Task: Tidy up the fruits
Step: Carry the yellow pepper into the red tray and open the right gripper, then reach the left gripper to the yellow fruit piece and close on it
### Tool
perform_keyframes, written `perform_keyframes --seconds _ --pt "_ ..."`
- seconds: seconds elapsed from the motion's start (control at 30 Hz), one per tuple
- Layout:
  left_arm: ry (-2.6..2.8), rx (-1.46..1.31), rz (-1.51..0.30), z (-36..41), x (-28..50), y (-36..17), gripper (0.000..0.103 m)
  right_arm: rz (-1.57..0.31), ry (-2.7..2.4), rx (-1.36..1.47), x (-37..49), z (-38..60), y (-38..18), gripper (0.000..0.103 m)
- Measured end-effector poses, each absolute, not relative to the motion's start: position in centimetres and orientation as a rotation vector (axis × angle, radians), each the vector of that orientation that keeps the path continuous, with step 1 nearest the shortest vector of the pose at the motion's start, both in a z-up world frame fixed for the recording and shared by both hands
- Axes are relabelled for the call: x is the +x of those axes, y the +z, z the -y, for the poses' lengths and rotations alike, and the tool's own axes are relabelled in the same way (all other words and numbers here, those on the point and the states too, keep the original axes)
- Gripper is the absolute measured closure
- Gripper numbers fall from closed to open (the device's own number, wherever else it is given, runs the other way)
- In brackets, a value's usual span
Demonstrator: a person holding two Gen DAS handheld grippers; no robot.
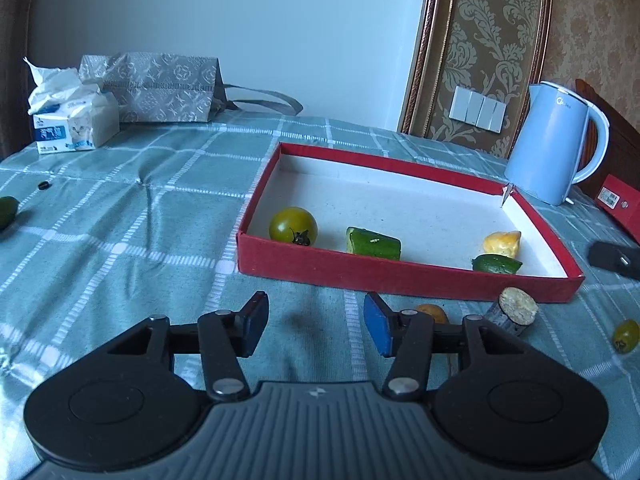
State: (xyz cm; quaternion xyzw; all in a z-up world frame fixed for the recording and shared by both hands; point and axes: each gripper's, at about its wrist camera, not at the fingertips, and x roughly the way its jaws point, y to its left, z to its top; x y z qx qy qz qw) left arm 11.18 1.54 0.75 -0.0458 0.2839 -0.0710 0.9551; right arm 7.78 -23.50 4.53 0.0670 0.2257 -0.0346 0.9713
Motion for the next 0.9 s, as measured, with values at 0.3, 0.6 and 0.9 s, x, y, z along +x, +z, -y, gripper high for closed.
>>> perform_keyframes --seconds 0.3,0.6,0.9 --pt "-0.159 -0.084 -0.582 -1.8 7.9 0.8 0.051 -0.415 -0.142 0.107 -0.8 24.3 1.9 0.031" --pt "-0.201 -0.053 -0.575 -0.5 5.9 1.5 0.051 -0.429 -0.144 0.124 -2.7 24.3 -0.2 0.030" --pt "-0.262 -0.024 -0.561 0.8 4.5 1.9 0.051 -0.438 -0.135 0.132 -3.0 24.2 -0.9 0.027"
